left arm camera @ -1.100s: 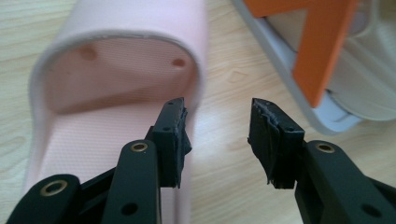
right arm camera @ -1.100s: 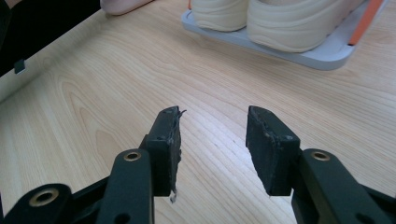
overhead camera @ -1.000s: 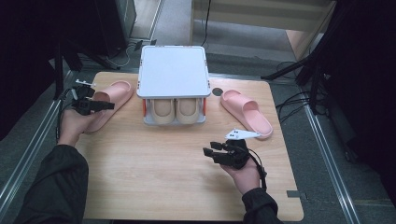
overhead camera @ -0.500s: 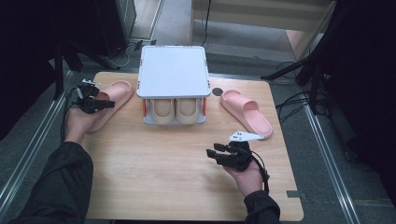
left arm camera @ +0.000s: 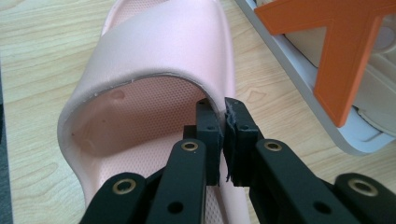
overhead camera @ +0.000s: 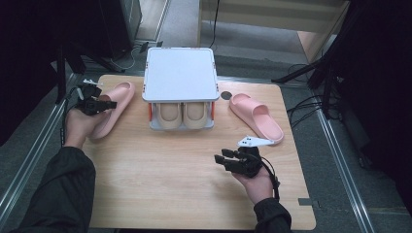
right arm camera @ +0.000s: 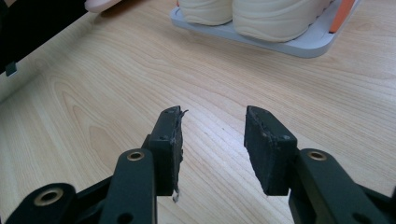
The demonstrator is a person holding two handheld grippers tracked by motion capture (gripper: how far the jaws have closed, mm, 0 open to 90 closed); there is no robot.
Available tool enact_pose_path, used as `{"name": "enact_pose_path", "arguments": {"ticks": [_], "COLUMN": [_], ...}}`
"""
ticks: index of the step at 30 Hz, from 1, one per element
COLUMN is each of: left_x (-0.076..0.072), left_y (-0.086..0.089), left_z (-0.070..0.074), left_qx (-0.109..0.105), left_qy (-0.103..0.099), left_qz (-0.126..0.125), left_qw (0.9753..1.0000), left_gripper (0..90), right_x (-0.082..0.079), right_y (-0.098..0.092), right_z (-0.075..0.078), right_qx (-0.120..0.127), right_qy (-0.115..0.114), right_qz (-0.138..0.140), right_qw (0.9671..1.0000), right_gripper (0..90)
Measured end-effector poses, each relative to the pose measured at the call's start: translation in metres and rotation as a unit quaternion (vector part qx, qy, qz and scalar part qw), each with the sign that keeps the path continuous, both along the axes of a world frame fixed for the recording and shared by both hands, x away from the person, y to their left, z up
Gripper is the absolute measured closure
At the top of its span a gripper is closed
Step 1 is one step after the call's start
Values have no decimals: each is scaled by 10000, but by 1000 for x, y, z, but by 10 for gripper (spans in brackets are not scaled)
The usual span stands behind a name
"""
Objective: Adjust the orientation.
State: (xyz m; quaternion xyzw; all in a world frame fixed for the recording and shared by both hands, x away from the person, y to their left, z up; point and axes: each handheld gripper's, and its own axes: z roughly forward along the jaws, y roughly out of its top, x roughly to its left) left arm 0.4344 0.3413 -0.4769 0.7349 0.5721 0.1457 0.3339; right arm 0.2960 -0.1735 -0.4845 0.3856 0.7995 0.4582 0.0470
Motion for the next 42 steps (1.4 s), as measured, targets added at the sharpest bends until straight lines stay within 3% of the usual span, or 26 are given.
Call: {"name": "enact_pose_path", "arguments": {"ticks": [5, 9, 14, 18, 27, 37, 42], "left_x": [-8, -16, -32, -47, -85, -131, -145], "left_y": [2, -4, -10, -13, -21, -53, -72], "left_z": [16, 26, 35, 34, 31, 35, 37], "left_qx": [-301, -229, -232, -133, -327, -177, -344], "left_qy": [2, 102, 70, 93, 156, 141, 159], "left_qz": [93, 36, -13, -28, -188, -570, -841], "left_qw": [9995, 9997, 9997, 9999, 9992, 9981, 9957], "left_gripper": [856, 855, 854, 854, 854, 852, 848], "right_x": [1, 3, 7, 11, 23, 33, 35], "right_y": [0, 2, 7, 11, 21, 35, 38], "right_z": [1, 3, 4, 5, 7, 9, 11], "right_qx": [28, 62, 94, 88, 2, 58, 63], "right_qy": [-21, -22, -45, -66, -37, -73, -103], "right_qz": [11, 55, 131, 216, 330, 494, 537], "right_qw": [10000, 10000, 9999, 9997, 9994, 9987, 9985], "right_gripper": [578, 578, 578, 577, 574, 573, 574]}}
